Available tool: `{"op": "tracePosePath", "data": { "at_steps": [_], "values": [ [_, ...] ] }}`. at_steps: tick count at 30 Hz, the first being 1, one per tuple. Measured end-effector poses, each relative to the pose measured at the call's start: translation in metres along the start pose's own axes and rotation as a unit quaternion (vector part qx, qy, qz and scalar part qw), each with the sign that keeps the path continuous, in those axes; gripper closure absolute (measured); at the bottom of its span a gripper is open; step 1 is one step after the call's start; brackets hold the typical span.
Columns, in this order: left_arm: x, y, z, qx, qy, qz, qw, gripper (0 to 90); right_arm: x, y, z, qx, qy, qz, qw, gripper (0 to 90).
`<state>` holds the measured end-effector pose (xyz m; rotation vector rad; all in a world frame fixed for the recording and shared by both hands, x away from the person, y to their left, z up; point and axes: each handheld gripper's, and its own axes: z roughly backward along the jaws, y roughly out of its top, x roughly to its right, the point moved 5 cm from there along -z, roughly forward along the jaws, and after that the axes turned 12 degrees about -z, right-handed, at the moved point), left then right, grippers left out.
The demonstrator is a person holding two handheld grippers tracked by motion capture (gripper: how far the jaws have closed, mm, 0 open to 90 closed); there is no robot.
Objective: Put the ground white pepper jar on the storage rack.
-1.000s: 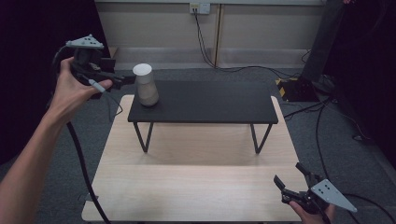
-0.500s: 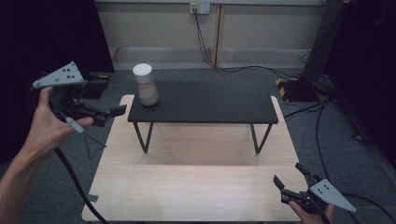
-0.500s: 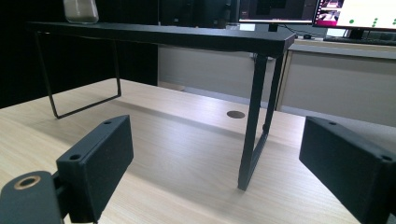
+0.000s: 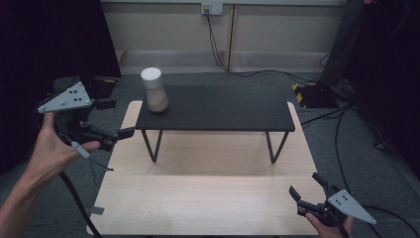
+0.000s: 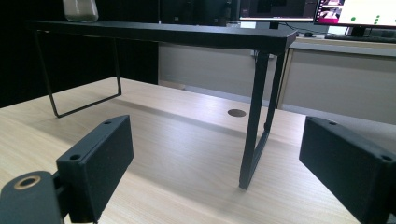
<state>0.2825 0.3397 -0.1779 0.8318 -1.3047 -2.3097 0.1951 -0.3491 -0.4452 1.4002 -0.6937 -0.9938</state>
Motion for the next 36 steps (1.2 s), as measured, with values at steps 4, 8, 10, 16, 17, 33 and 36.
{"op": "tracePosePath", "data": {
  "at_steps": [4, 8, 10, 16, 17, 33, 36],
  "values": [
    [0.0, 0.0, -0.004, -0.002, -0.002, 0.0, 1.0, 3.0, 0.0, 0.0, 0.0, 0.0, 0.001, 0.001, 1.0, 9.6],
    [-0.001, 0.001, -0.007, -0.002, -0.008, 0.001, 1.0, 3.0, -0.001, 0.0, 0.001, 0.001, 0.0, 0.001, 1.0, 9.6],
    [-0.001, 0.002, -0.008, 0.001, -0.012, -0.003, 0.9999, 3.0, -0.001, 0.0, 0.001, 0.002, 0.0, 0.001, 1.0, 9.6],
    [0.0, 0.005, -0.009, -0.004, -0.008, -0.008, 0.9999, 3.1, 0.0, 0.0, 0.0, -0.001, 0.001, 0.001, 1.0, 9.6],
    [-0.001, 0.004, -0.009, -0.001, -0.012, -0.006, 0.9999, 3.0, 0.0, 0.0, 0.0, 0.0, 0.001, 0.001, 1.0, 9.7],
    [-0.008, -0.005, -0.008, -0.001, -0.001, 0.011, 0.9999, 3.1, 0.0, 0.0, 0.0, -0.001, 0.002, 0.001, 1.0, 9.7],
    [-0.009, -0.005, -0.008, 0.0, 0.003, 0.011, 0.9999, 3.1, 0.0, 0.0, 0.0, -0.001, 0.002, 0.001, 1.0, 9.7]
  ]
}}
